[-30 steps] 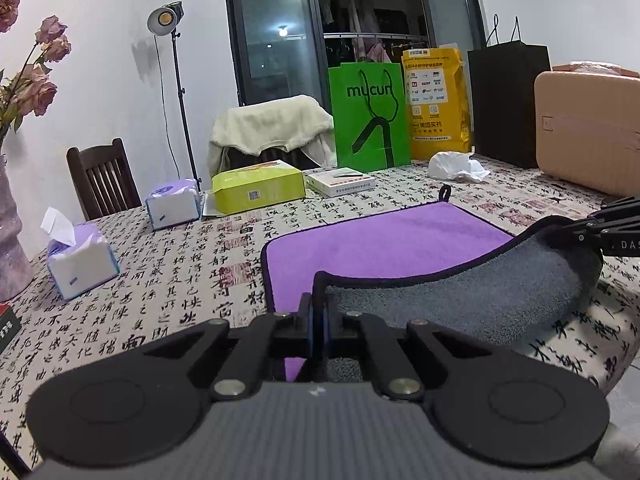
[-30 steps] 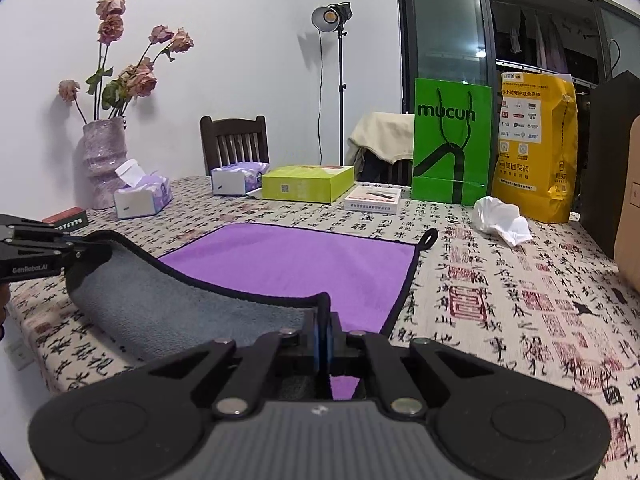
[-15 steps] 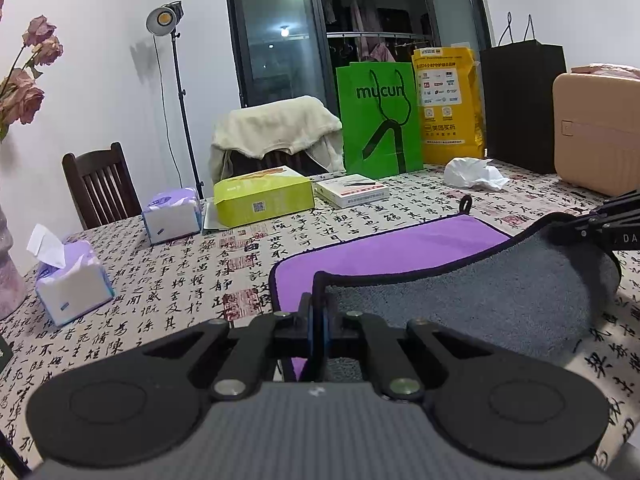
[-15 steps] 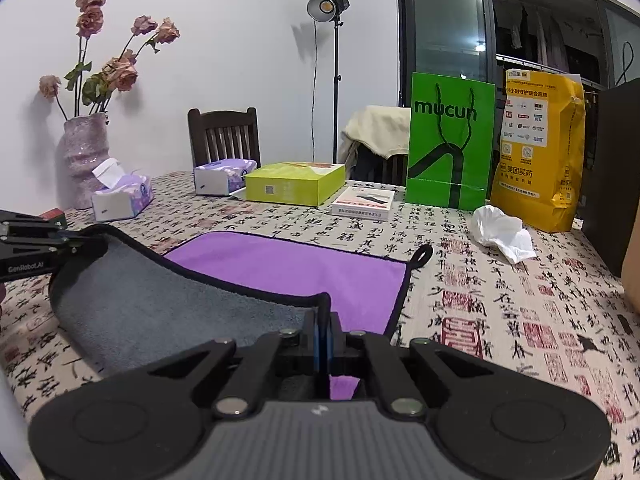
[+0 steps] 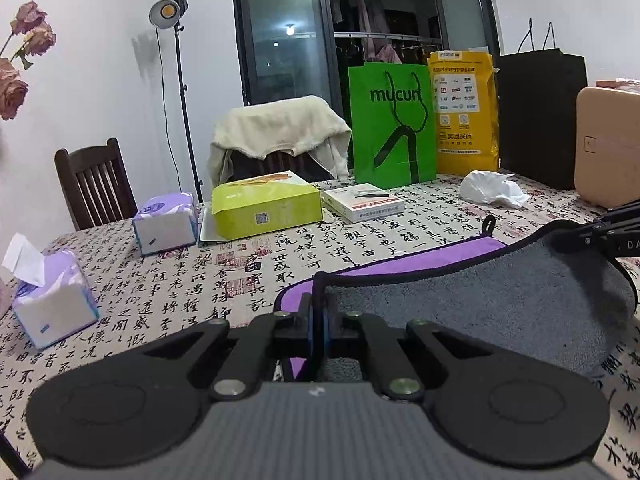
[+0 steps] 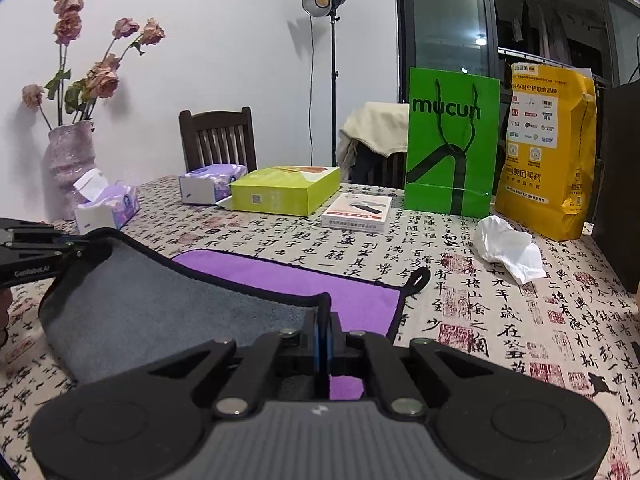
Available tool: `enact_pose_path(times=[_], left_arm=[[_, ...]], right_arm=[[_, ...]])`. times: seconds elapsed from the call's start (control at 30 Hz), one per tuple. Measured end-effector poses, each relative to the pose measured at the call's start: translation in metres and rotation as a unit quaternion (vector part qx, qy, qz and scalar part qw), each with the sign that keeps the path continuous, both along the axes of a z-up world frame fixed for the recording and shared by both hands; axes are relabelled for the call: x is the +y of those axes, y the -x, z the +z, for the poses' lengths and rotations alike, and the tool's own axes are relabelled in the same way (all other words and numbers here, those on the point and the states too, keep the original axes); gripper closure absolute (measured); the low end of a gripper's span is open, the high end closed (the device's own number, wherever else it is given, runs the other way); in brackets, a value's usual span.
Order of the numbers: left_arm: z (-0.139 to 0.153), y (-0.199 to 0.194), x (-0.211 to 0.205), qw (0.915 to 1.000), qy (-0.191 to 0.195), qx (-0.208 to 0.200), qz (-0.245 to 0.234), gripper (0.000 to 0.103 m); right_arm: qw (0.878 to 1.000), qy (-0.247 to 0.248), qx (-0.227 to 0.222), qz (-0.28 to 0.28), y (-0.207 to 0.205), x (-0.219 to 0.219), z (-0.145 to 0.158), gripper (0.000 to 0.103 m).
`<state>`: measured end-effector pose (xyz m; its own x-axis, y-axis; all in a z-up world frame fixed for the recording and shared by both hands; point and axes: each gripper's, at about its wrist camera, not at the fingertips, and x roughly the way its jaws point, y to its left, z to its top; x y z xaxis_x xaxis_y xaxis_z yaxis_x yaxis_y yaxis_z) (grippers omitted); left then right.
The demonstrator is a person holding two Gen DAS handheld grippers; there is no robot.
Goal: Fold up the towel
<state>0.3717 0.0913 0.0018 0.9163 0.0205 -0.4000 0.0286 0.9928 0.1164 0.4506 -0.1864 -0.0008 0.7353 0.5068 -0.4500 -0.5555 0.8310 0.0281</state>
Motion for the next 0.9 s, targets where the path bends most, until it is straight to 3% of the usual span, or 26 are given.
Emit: enact_pose_path(times=[0.1, 0.33, 0.9], left_arm=[[0.002, -0.01, 0.003, 0.9999, 0.01, 0.008, 0.001, 0.098], [0.01, -0.04, 0.021, 0.9962, 0.073, 0.047, 0.009, 0.098], [0.006, -0.102, 0.039, 0.9889, 0.114, 0.094, 0.014, 0.098]], right_arm=[[1.0, -0.006, 0.01, -0.001, -0.012, 0.0, 0.002, 0.1], [0.999, -0.022, 0.036, -0.005, -0.04, 0.002, 0.004, 0.1], [0.996, -0.025, 0.08, -0.019, -0.096, 0.008, 0.0, 0.1]])
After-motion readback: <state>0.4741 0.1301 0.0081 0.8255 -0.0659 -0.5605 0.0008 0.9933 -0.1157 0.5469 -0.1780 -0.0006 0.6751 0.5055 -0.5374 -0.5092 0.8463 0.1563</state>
